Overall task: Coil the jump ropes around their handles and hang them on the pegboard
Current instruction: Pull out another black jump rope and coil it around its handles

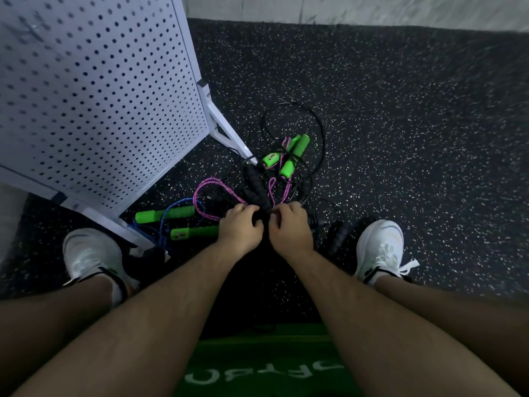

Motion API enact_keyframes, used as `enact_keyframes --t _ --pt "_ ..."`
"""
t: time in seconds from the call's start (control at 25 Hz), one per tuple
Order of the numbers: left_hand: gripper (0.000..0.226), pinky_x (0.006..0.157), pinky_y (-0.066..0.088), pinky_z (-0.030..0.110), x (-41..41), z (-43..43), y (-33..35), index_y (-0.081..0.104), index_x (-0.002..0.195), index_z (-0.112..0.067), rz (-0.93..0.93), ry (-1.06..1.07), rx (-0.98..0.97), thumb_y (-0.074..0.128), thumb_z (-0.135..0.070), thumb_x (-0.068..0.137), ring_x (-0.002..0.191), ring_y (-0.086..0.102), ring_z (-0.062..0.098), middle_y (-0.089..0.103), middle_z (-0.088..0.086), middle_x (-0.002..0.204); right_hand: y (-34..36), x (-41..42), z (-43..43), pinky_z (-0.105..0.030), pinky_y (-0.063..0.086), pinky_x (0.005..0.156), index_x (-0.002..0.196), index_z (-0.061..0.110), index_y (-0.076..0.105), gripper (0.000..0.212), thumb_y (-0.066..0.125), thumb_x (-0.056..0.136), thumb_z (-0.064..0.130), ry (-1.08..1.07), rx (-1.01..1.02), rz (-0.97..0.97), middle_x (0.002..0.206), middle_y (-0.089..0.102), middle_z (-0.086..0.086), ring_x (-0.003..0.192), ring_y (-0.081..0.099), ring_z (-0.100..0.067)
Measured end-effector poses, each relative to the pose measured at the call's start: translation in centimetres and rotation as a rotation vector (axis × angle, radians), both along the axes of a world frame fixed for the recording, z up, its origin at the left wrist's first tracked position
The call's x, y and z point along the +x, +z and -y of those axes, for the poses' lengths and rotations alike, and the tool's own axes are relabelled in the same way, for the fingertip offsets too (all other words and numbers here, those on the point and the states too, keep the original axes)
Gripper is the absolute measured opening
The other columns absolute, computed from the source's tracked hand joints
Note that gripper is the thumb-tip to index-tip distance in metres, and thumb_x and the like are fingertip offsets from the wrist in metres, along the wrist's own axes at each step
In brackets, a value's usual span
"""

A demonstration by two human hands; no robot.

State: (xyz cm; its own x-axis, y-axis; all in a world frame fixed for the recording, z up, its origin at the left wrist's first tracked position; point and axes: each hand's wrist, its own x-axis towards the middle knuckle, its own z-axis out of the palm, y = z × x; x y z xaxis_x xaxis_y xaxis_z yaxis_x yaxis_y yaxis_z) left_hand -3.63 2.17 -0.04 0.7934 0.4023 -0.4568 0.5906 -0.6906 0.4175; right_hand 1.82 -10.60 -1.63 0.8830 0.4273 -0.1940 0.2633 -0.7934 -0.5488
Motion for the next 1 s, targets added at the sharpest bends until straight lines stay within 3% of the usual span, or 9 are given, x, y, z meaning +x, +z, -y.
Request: enact_keyframes --t 0.12,0.32,0.56,0.68,0.76,0.88,1.0 --pt "0.047 0.108 0.039 0.042 2.4 -0.8 -1.1 0.049 0.145 -0.025 -0.027 0.011 0.009 0.047 -0.040 0.101 0.135 0.045 0.026 0.050 0.003 0.147 -1.7 2.4 -1.2 -0.041 0.047 0.092 0.118 0.016 0.064 0.029 0.051 0.099 0.035 -0.059 -0.014 -0.030 0.120 0.057 -0.004 0.116 0.048 -0.025" --pt "0.040 0.102 0.044 0.042 5.1 -2.4 -2.8 0.054 0.138 -0.023 -0.080 -0.021 0.004 0.045 -0.033 0.101 0.127 0.052 0.029 0.055 0.006 0.139 -4.1 5.5 -4.1 -0.042 0.053 0.093 0.119 0.025 0.064 0.036 0.057 0.085 0.036 -0.027 -0.115 -0.380 0.113 0.069 -0.005 0.108 0.063 -0.029" --pt "0.042 0.105 0.042 0.040 4.3 -3.2 -4.4 0.057 0.137 -0.022 -0.039 0.100 -0.107 0.044 -0.018 0.097 0.125 0.053 0.027 0.054 0.006 0.139 -5.6 6.8 -7.4 -0.042 0.053 0.097 0.126 0.013 0.051 0.055 0.066 0.080 0.039 -0.060 -0.248 -0.488 0.120 0.064 -0.012 0.111 0.063 -0.033" --pt "0.033 0.091 0.048 0.036 3.8 -3.2 -4.2 0.059 0.122 -0.024 0.064 0.231 -0.186 0.048 -0.012 0.093 0.109 0.058 0.024 0.060 0.005 0.125 -5.2 7.6 -7.8 -0.039 0.058 0.089 0.118 0.014 0.063 0.061 0.067 0.068 0.047 -0.040 -0.257 -0.577 0.111 0.070 -0.011 0.098 0.069 -0.028" --pt "0.025 0.075 0.047 0.034 3.5 -3.3 -3.3 0.053 0.105 -0.024 0.171 0.291 -0.245 0.049 -0.004 0.090 0.093 0.060 0.022 0.064 0.003 0.104 -4.2 7.6 -8.0 -0.039 0.056 0.094 0.120 0.017 0.064 0.069 0.064 0.063 0.055 -0.021 -0.232 -0.586 0.114 0.070 -0.010 0.104 0.067 -0.028" --pt "0.023 0.081 0.053 0.043 3.2 -3.7 -1.5 0.052 0.095 -0.023 0.297 0.269 -0.284 0.053 -0.003 0.085 0.089 0.064 0.022 0.067 0.000 0.093 -1.9 7.4 -7.8 -0.044 0.041 0.108 0.130 0.018 0.054 0.069 0.060 0.072 0.055 -0.053 -0.252 -0.479 0.125 0.062 -0.009 0.125 0.052 -0.030" --pt "0.024 0.085 0.054 0.045 3.4 -4.0 1.5 0.054 0.093 -0.025 0.429 0.237 -0.269 0.059 -0.003 0.084 0.092 0.064 0.019 0.064 -0.001 0.099 2.2 8.1 -6.9 -0.036 0.052 0.092 0.114 0.019 0.061 0.051 0.060 0.073 0.049 -0.015 -0.172 -0.436 0.105 0.069 -0.005 0.102 0.066 -0.026"
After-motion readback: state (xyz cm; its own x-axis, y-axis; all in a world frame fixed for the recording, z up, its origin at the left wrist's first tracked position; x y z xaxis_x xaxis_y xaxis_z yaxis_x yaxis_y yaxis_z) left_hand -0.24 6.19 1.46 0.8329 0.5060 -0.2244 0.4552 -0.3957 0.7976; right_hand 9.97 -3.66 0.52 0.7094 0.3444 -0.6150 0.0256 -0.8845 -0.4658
